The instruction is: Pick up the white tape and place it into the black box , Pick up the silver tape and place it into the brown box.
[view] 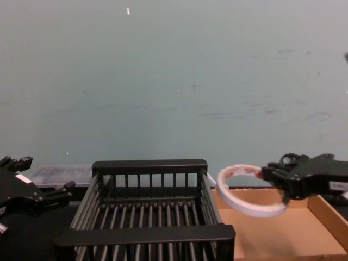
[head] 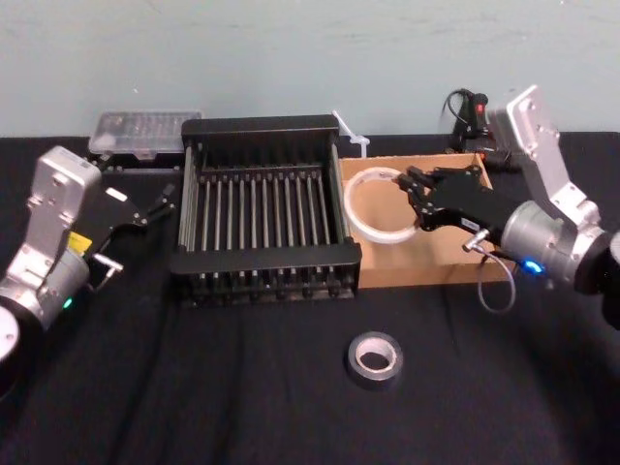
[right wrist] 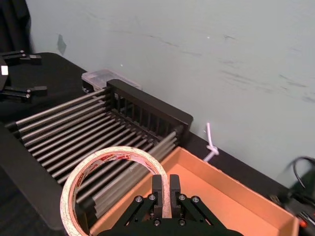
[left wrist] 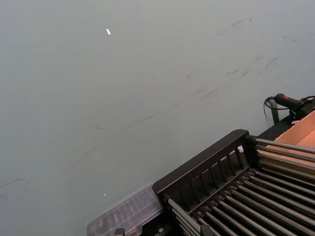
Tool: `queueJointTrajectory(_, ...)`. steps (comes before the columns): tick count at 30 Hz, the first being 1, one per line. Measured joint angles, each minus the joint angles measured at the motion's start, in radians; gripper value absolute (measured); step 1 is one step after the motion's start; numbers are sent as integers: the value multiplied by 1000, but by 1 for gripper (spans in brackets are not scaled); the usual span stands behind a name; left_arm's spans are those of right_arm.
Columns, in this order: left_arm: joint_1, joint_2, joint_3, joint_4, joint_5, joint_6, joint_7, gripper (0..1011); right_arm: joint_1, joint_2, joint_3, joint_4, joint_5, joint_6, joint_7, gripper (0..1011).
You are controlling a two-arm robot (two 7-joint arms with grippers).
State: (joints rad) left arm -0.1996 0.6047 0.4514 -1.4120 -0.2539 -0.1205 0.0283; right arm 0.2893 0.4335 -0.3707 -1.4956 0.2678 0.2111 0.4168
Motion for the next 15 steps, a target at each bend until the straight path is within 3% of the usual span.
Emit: queueJointTrajectory(15,0,0,0,0,0,0,0,1001,108,-76,-77,117,-43,-18,16,94)
